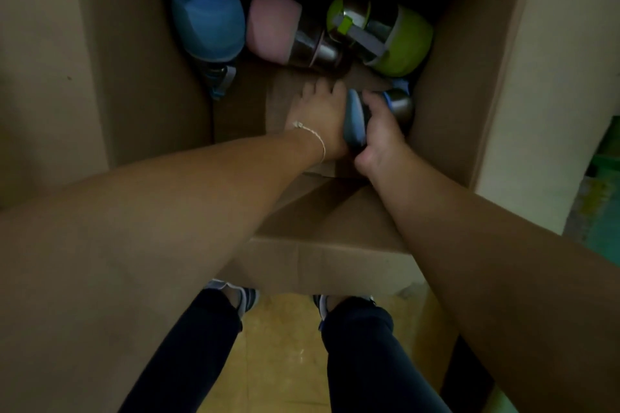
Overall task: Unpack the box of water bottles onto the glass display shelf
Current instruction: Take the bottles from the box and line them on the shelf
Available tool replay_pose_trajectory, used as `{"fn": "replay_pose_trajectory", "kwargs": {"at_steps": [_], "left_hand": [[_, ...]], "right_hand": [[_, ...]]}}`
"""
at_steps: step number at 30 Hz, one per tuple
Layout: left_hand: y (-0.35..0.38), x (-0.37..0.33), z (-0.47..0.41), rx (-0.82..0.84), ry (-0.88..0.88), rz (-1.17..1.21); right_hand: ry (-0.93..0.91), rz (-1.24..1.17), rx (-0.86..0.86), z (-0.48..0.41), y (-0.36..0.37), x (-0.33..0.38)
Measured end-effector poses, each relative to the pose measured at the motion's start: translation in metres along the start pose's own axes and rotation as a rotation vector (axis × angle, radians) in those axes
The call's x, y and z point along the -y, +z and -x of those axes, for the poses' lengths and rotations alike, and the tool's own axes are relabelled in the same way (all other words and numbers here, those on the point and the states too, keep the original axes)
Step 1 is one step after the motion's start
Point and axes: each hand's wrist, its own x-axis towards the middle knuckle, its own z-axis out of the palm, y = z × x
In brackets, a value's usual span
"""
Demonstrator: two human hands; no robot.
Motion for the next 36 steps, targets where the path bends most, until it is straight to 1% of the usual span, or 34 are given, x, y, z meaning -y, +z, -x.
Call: {"fn": "replay_pose_trajectory", "kwargs": {"at_steps": [3, 7, 10, 16, 25, 30, 32, 36], "left_hand": [[-0.005, -0.001, 0.028, 0.032, -0.044, 0.067], [-0.025, 0.0, 0.077, 0.052, -0.08, 0.158], [-0.056, 0.0, 0.111, 0.071, -0.105, 0.209], [-0.132, -0.011, 0.164, 0.041, -0.101, 0.286], [-0.256, -0.056, 0.252, -0.063, -0.102, 0.429], [-0.315, -0.073, 0.312, -0.159, -0.071, 0.504], [-0.341, -0.076, 0.335, -0.174, -0.059, 0.507], [-0.397, -0.081, 0.377, -0.219, 0.039, 0.496]], "right_hand": [[-0.025, 0.047, -0.016, 0.027, -0.007, -0.011], [-0.119, 0.087, -0.062, 0.077, -0.015, -0.02], [-0.127, 0.15, -0.059, 0.122, -0.019, -0.021], [-0.179, 0.182, -0.019, 0.217, -0.021, -0.006], [-0.413, 0.26, 0.012, 0.372, -0.036, 0.034], [-0.514, 0.3, 0.014, 0.465, -0.045, 0.041], [-0.544, 0.297, 0.032, 0.503, -0.048, 0.041], [-0.658, 0.249, 0.032, 0.584, -0.051, 0.042]]}}
